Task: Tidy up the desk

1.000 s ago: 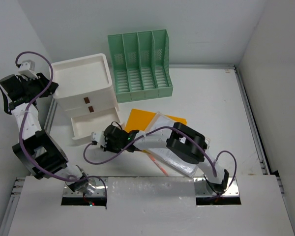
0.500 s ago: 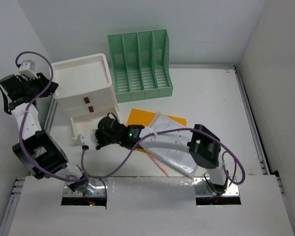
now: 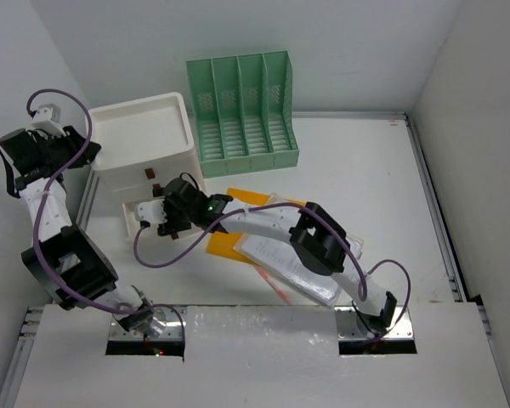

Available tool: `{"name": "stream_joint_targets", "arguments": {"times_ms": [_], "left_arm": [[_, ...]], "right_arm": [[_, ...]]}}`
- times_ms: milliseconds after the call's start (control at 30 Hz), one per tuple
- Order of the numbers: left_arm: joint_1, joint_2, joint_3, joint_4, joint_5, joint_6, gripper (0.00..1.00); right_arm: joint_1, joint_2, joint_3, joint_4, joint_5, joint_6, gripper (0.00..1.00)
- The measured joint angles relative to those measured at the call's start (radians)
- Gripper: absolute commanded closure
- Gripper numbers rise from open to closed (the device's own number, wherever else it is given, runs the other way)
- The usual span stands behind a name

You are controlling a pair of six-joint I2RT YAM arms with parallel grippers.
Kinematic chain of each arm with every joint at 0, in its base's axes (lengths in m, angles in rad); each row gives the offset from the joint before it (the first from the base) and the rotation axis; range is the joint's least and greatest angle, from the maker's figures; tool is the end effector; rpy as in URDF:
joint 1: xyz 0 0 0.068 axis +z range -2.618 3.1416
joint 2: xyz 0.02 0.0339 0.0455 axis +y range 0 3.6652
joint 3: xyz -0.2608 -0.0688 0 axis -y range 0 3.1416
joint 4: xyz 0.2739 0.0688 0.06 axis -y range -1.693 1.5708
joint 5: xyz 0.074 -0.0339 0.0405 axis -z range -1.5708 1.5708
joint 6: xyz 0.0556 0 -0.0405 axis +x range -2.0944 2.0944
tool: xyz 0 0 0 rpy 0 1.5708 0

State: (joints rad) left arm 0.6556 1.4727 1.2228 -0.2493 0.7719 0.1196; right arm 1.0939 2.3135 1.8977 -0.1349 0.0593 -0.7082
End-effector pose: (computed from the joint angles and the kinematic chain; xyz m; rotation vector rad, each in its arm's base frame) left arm 0.3206 0.1977 0.3089 -0.0604 1.9304 -0.2850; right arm 0.2699 0.5151 0.1821 -1.6437 1.3466 0.1659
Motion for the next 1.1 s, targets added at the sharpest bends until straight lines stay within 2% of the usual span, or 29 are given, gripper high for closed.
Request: {"name": "stream_joint_targets", "arguments": {"times_ms": [67, 200, 333, 467, 533, 600, 700, 767, 933, 1100], "left_arm": [[0.0, 0.0, 0.0, 0.0, 0.0, 0.0, 1.0], [0.0, 0.0, 0.0, 0.0, 0.001, 0.0, 1.0], [0.0, 0.0, 0.0, 0.0, 0.001, 0.003, 1.0], [0.0, 0.0, 0.0, 0.001, 0.003, 0.002, 1.0], [0.0, 0.0, 0.0, 0.001, 0.003, 0.002, 1.0], [0.0, 0.0, 0.0, 0.001, 0.003, 0.002, 1.0], [0.0, 0.0, 0.0, 0.002, 0.003, 0.001, 1.0], [0.0, 0.0, 0.0, 0.002, 0.003, 0.0, 1.0], [0.0, 0.0, -0.002, 0.004, 0.004, -0.002, 1.0], [0.0, 0.0, -0.002, 0.003, 0.004, -0.001, 1.0]], "right_arm": [[0.004, -0.024, -0.056, 0.024, 0.001, 0.008, 0.21], [0.011, -0.185, -0.244, 0.058, 0.037, 0.101, 0.13], [0.015, -0.447, -0.418, 0.066, 0.116, 0.282, 0.09], [0.014, -0.678, -0.586, 0.02, 0.227, 0.539, 0.17], [0.01, -0.735, -0.697, -0.022, 0.237, 0.678, 0.28], [0.008, -0.75, -0.812, -0.064, 0.23, 0.806, 0.38], [0.025, -0.735, -0.979, -0.188, 0.224, 0.98, 0.43], [0.066, -0.727, -1.021, -0.278, 0.253, 1.056, 0.45], [0.206, -0.724, -0.989, -0.348, 0.303, 1.168, 0.5], [0.211, -0.649, -0.932, -0.383, 0.353, 1.233, 0.55]]}}
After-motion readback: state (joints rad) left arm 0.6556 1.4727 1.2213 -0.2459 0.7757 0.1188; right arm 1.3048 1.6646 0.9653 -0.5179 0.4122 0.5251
